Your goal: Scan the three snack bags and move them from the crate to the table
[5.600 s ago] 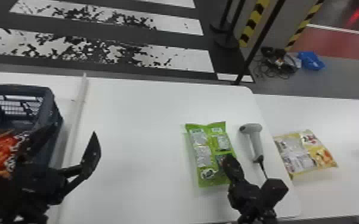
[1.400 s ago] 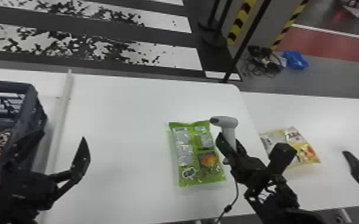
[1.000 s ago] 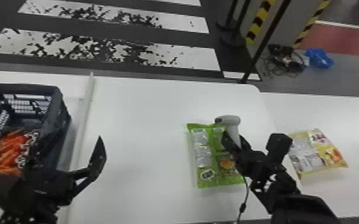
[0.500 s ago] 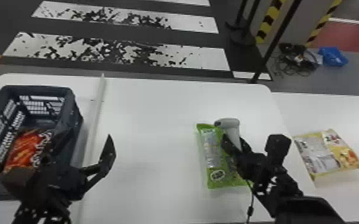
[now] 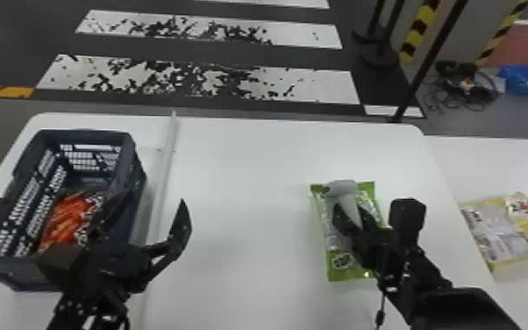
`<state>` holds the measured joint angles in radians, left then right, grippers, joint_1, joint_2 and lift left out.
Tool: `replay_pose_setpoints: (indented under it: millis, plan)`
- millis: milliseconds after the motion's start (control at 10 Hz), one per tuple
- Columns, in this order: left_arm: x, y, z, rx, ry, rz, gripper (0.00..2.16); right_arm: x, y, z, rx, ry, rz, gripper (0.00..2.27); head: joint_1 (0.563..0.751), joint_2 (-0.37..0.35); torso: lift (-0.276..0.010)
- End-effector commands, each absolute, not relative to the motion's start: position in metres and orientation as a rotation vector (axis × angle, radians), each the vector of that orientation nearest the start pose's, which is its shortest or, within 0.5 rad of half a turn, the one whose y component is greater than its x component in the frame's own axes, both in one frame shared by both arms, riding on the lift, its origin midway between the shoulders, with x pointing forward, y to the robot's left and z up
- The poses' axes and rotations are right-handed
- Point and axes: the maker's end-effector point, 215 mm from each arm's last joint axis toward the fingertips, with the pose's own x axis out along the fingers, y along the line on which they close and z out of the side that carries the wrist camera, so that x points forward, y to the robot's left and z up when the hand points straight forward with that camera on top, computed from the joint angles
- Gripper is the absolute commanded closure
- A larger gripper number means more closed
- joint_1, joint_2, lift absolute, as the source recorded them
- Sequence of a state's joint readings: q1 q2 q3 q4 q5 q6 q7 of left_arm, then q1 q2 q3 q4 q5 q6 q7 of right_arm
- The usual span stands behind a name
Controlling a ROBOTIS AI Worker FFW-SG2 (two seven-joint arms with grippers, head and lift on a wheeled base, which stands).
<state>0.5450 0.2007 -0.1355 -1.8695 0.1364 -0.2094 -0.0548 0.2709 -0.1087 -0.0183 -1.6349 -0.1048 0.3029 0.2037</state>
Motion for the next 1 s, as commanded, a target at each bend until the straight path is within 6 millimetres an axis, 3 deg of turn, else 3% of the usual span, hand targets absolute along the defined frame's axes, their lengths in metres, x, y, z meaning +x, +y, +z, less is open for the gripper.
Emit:
replay_pose_setpoints:
  millis: [0, 300, 500, 600, 700, 900]
  plan:
    - [0.406, 0.175, -0.400, -0.030, 0.063, -0.237, 0.04, 0.456, -0.226, -0.548, 0.038, 0.544, 0.193, 2.24, 0.695, -0.072, -0.062]
    - [0.406, 0.174, -0.399, -0.034, 0.061, -0.237, 0.04, 0.455, -0.223, -0.550, 0.018, 0.549, 0.183, 2.24, 0.695, -0.064, -0.062]
    - [0.405, 0.173, -0.398, -0.036, 0.058, -0.237, 0.04, 0.459, -0.231, -0.519, 0.043, 0.490, 0.167, 2.24, 0.695, -0.064, -0.062]
    - [0.405, 0.172, -0.397, -0.037, 0.056, -0.239, 0.04, 0.463, -0.247, -0.497, 0.079, 0.462, 0.141, 2.24, 0.695, -0.066, -0.062]
    - [0.404, 0.172, -0.397, -0.038, 0.054, -0.239, 0.04, 0.464, -0.272, -0.489, 0.094, 0.458, 0.107, 2.24, 0.695, -0.077, -0.062]
    - [0.402, 0.172, -0.394, -0.039, 0.048, -0.240, 0.04, 0.468, -0.337, -0.486, 0.104, 0.460, 0.037, 2.24, 0.695, -0.140, -0.062]
